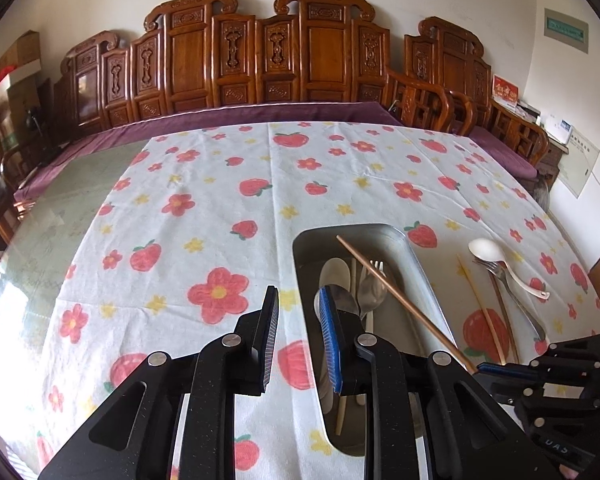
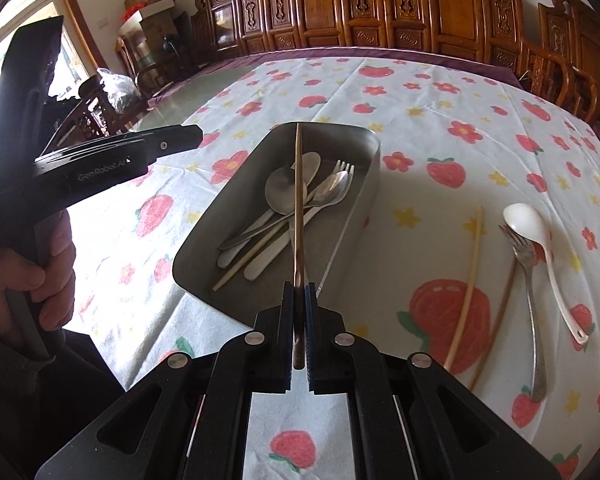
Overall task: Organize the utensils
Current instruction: 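Lower the wooden chopstick into the tray and open the right tool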
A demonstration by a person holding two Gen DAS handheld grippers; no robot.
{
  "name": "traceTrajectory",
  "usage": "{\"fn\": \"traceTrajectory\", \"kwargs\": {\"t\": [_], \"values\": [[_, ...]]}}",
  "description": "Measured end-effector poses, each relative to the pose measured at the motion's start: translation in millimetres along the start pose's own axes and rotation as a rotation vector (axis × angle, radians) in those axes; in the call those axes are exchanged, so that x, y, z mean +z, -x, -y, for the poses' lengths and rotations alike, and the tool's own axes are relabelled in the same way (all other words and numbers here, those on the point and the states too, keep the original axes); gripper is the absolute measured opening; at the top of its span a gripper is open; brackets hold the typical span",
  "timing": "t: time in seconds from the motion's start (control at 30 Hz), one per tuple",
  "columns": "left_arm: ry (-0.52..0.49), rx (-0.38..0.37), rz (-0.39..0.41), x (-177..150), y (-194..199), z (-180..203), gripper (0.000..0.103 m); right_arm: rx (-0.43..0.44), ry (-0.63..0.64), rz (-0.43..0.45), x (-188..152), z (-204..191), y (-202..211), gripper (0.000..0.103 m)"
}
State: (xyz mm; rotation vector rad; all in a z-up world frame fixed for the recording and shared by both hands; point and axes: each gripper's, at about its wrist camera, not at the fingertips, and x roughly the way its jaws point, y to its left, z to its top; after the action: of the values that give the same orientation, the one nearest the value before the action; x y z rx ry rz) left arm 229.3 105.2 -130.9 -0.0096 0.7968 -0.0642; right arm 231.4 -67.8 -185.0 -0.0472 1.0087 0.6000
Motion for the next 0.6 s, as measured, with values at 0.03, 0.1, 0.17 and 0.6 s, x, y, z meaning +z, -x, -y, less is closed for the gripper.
{"fn": "traceTrajectory", "kwargs": {"t": [0.03,0.1,0.17,0.6], "values": [[0.008,-0.003,-0.004,0.1,-0.3,-1.7,0.019,0.004,-0.006,-0.006,2.6,-1.2,-3.2,0.006],[0.017,-0.004,-0.006,0.1,-0.6,-4.1,0.019,0.01,-0.019,-0.017,7.2,-2.7,-9.2,0.006],[0.018,-0.002,-0.007,-0.2,-0.7,-4.7,0.019,0.009,-0.028,-0.023,11.2,-4.0,-15.4,0.006],[0.015,-0.011,-0.009,-1.3,-2.0,-0.6,0.02,0.059,-0.036,-0.019,8.4,3.9,-27.8,0.007]]}}
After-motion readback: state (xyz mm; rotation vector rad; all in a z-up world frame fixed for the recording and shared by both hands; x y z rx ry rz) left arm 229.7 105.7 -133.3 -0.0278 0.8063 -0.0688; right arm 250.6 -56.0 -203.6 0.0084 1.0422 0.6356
